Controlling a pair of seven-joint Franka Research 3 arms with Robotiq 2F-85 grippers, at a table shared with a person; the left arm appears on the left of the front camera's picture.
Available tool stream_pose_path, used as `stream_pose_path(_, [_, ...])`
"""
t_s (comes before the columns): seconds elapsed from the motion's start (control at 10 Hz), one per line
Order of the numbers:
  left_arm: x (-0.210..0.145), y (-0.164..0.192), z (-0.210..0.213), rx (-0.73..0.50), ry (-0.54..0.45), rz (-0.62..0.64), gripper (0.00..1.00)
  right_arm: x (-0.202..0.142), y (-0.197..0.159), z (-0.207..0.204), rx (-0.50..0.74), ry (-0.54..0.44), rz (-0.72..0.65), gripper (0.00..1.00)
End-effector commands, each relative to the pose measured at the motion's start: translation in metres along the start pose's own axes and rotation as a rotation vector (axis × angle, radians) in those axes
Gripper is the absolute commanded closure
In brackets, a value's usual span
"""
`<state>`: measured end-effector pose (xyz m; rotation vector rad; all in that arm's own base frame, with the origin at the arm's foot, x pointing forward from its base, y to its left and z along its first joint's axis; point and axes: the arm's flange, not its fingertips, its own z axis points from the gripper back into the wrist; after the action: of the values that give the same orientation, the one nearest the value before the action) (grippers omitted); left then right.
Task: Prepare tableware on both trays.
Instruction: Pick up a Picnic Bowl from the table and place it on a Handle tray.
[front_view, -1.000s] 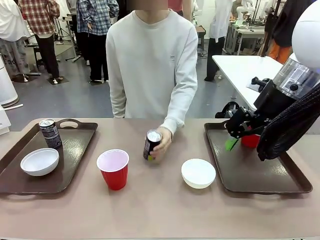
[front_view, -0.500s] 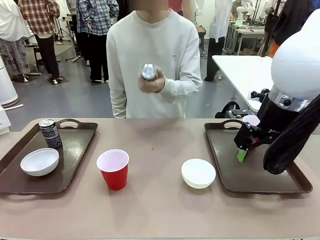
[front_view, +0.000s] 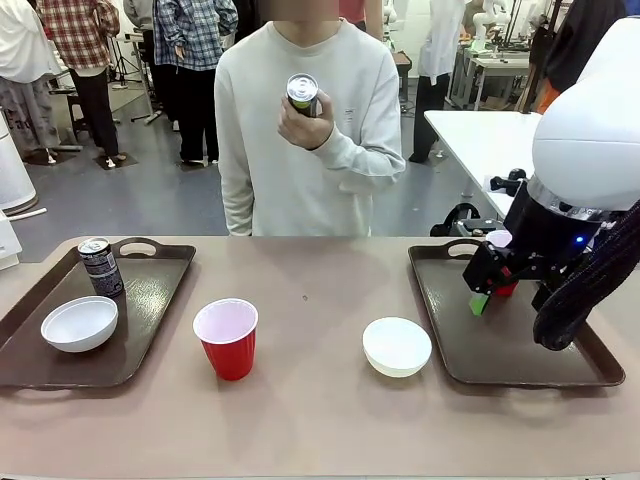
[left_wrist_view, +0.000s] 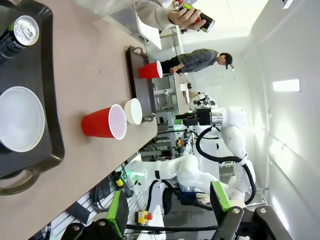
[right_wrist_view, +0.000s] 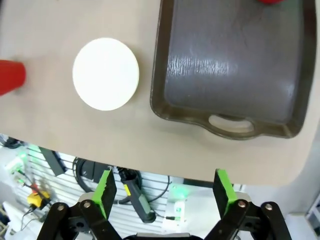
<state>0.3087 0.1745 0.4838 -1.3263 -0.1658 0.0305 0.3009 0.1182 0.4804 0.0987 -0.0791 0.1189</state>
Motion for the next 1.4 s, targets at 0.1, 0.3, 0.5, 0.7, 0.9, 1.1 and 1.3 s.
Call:
stream_pose_path(0.1, [0.001,-0.003,0.002,-0.014,-0.003,0.003,0.13,0.0,0.0,0.0,0.0,0.0,0.0,0.0])
stream_pose_path(0.3, [0.001,-0.003,0.002,-0.014,-0.003,0.003,0.13,0.0,0.0,0.0,0.0,0.0,0.0,0.0])
stream_pose_path(0.5, [0.001,-0.003,0.002,-0.014,-0.003,0.003,0.13,0.0,0.0,0.0,0.0,0.0,0.0,0.0])
stream_pose_path(0.7, [0.001,-0.003,0.002,-0.014,-0.003,0.003,0.13,-0.003,0.014,0.0,-0.034,0.043,0.036,0.0])
stream_pose_path(0.9, [0.001,-0.003,0.002,-0.014,-0.003,0.003,0.13,-0.107,-0.028,0.021,-0.12,0.133,-0.018,0.0])
stream_pose_path(1.1, [0.001,-0.003,0.002,-0.014,-0.003,0.003,0.13,-0.117,-0.047,0.019,-0.088,0.15,-0.047,0.0])
stream_pose_path(1.3, [0.001,-0.003,0.002,-0.014,-0.003,0.003,0.13,-0.11,-0.041,0.006,-0.096,0.195,-0.023,0.0])
